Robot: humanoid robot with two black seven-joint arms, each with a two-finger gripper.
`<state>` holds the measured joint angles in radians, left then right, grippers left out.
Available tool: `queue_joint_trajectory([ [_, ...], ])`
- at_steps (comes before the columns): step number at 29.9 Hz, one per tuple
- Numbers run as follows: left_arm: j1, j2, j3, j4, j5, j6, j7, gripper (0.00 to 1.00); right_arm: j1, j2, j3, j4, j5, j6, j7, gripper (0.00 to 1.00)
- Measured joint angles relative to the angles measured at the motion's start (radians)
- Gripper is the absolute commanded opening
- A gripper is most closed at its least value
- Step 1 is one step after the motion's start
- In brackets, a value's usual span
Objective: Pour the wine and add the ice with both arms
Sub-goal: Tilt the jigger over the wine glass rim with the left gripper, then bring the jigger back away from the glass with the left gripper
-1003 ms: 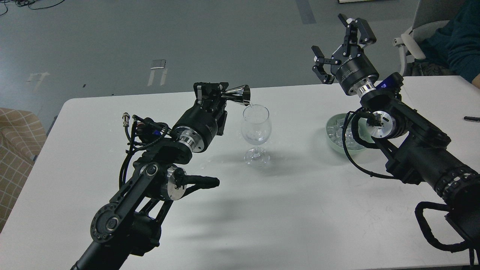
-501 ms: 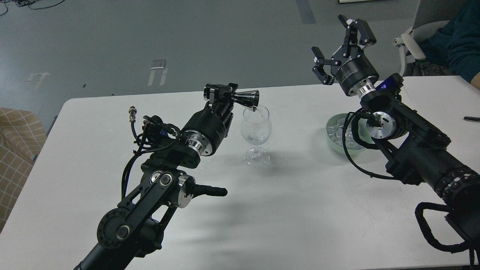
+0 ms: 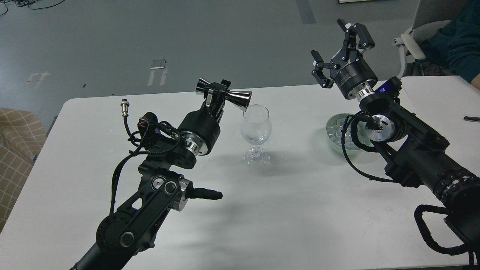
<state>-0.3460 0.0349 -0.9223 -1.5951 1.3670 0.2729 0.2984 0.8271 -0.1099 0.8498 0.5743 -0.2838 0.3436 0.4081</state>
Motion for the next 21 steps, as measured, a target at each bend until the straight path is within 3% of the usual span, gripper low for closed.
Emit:
queue_joint_trajectory([
  [5,-0.011,-0.025,-0.044,-0.021,-0.127,0.003,0.013,0.0,0.0,-0.002,0.0,0.001,0.0,0.0,0.0,1.0],
  [15,-0.003,-0.026,-0.332,-0.053,-0.649,0.007,0.013,0.0,-0.001,-0.005,0.0,0.003,0.0,0.0,0.0,1.0],
  [21,0.023,-0.031,-0.462,-0.042,-0.881,0.005,-0.018,0.0,-0.002,-0.004,0.0,0.003,0.0,0.0,0.0,1.0],
])
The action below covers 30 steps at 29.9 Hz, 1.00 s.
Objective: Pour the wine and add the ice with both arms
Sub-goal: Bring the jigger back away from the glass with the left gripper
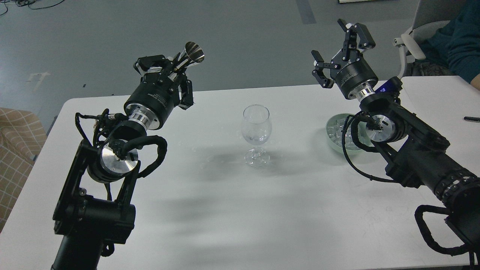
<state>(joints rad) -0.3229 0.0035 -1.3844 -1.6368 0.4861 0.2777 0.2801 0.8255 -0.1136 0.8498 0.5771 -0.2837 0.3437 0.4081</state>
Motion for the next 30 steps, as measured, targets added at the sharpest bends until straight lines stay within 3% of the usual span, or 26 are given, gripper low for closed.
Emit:
queue_joint_trajectory([
  [6,0.073,-0.003,-0.115,0.036,-0.236,-0.027,-0.026,0.0,0.0,-0.002,0.0,0.0,0.0,0.0,0.0,1.0],
  [14,0.178,-0.004,-0.233,0.175,-0.379,-0.158,-0.051,0.0,0.0,-0.001,-0.001,0.001,0.0,0.0,0.0,1.0],
  [22,0.186,-0.004,-0.249,0.348,-0.382,-0.245,-0.061,0.04,-0.002,0.003,-0.022,0.0,0.0,0.0,0.0,1.0],
  [30,0.176,-0.004,-0.249,0.416,-0.382,-0.264,-0.071,0.09,-0.009,0.0,-0.023,0.001,0.0,-0.002,0.0,1.0],
])
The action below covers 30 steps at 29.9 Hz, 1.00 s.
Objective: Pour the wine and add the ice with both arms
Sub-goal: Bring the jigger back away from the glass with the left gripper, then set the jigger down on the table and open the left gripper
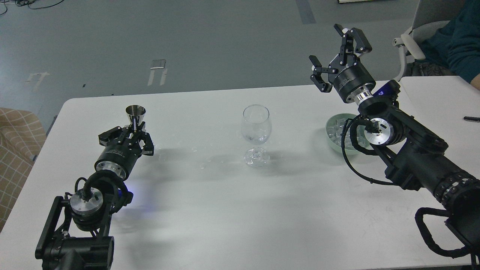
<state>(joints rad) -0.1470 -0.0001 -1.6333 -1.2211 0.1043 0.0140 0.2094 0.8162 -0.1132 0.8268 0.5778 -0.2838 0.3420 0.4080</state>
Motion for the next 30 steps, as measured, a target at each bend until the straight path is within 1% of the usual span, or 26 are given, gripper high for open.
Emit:
queue_joint_trajectory([
  [7,-0.001,0.0,0.0,0.03,0.001,0.0,-0.002,0.14,0.0,0.002,0.0,0.001,0.0,0.0,0.0,1.0],
  [9,-0.001,0.0,0.0,0.036,0.002,0.0,-0.004,0.14,0.0,0.002,0.0,0.0,0.0,0.0,0.0,1.0],
  [19,-0.003,0.0,0.001,0.04,0.002,0.0,-0.005,0.27,0.003,-0.001,-0.002,-0.001,0.0,0.0,0.0,1.0],
  [23,-0.001,0.0,0.003,0.052,0.004,0.0,-0.005,0.27,0.002,-0.002,-0.002,-0.001,0.0,0.0,0.0,1.0],
  [25,0.0,0.0,0.003,0.058,0.004,0.0,-0.005,0.29,0.002,-0.002,-0.002,-0.001,0.0,0.0,0.0,1.0],
  [27,0.0,0.0,0.004,0.061,0.004,0.0,-0.005,0.32,0.001,-0.002,-0.002,-0.001,0.0,0.0,0.0,1.0],
  [30,0.0,0.0,0.005,0.061,0.004,0.0,-0.005,0.33,0.001,-0.003,-0.002,-0.001,0.0,0.0,0.0,1.0],
])
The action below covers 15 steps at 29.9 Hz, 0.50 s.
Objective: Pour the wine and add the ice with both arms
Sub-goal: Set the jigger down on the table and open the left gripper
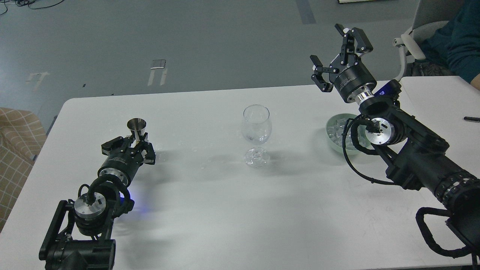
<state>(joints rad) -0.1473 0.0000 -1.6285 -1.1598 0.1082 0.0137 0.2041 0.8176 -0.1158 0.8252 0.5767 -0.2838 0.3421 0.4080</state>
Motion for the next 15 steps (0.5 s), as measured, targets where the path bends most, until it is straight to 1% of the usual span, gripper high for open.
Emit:
queue_joint_trajectory([
  [15,0.0,0.0,0.011,0.0,0.005,0.0,0.001,0.36,-0.001,0.003,0.0,-0.001,0.0,0.0,0.0,1.0],
])
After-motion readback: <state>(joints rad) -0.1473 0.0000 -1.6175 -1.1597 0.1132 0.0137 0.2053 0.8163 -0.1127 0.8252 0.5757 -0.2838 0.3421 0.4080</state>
